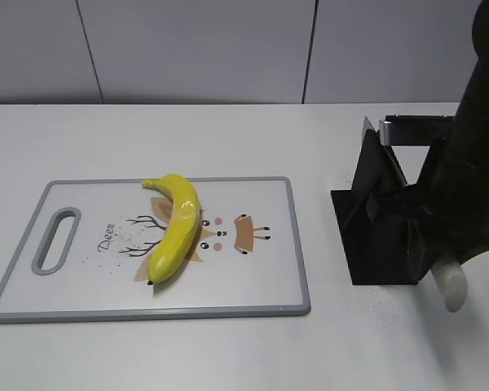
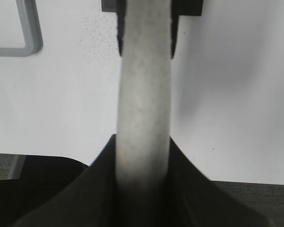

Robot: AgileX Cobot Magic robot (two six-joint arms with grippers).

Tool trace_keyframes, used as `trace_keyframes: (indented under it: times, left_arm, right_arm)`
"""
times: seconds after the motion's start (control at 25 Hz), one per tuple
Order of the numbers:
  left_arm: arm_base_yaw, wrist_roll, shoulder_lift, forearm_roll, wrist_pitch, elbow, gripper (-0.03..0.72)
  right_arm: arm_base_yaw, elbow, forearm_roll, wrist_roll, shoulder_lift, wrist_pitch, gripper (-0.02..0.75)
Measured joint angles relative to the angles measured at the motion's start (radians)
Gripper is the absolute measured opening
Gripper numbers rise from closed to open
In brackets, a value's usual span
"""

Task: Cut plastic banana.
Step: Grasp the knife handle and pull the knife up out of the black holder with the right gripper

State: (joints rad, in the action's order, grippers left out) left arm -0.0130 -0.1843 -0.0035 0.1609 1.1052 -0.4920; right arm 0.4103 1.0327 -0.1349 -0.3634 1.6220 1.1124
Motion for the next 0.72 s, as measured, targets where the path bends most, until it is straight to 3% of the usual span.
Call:
trace_keyframes:
  times: [0.48, 0.72]
  left_arm:
    - [0.000, 0.000, 0.000, 0.000, 0.000, 0.000, 0.589]
    - [0.000, 0.000, 0.000, 0.000, 0.000, 0.000, 0.589]
  right_arm:
    - [0.001, 0.037, 0.019, -0.011, -0.111, 0.038, 0.161]
    - [0.001, 0.137, 0.072, -0.025, -0.170, 0.089, 0.160]
